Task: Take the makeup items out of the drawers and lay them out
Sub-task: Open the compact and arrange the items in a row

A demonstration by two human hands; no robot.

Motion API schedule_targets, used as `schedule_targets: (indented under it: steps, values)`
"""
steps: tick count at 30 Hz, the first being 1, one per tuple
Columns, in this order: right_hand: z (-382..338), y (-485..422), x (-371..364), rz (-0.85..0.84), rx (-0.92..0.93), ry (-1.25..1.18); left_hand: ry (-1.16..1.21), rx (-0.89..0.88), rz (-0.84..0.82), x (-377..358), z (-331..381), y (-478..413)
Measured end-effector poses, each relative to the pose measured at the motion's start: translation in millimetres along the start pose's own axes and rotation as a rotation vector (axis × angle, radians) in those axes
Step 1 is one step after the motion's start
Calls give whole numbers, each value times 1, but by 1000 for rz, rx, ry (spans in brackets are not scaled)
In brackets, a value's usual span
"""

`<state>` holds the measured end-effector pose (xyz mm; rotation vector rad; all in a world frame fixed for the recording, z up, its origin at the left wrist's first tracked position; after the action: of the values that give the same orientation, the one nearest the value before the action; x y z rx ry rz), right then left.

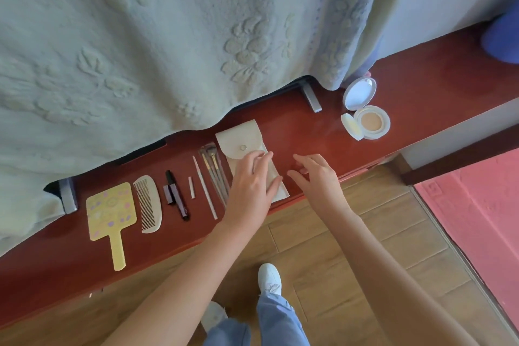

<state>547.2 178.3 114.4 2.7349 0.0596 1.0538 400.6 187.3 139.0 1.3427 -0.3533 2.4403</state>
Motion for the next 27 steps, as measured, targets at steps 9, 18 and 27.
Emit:
schedule_targets:
  steps: [9, 18, 27]
  values:
    - [56, 9, 105, 263, -126, 19, 40, -195, -63, -51, 82, -85]
    - [118, -28, 154, 294, -260, 83, 22, -223, -107, -90, 98, -138]
    - [123, -51, 143, 248, -284, 45, 46, -231, -92, -97, 91, -139]
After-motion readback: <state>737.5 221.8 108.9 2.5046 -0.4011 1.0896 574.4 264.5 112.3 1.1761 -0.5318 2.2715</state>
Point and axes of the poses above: each hand's wrist, its own y-axis away from the middle knuckle, its own x-axis out of the back of the hand, z = x × y, the point moved 4 cm from there along -y, towards the middle knuckle, and after that the axes turned 9 degrees about -z, right-handed, at the moved point
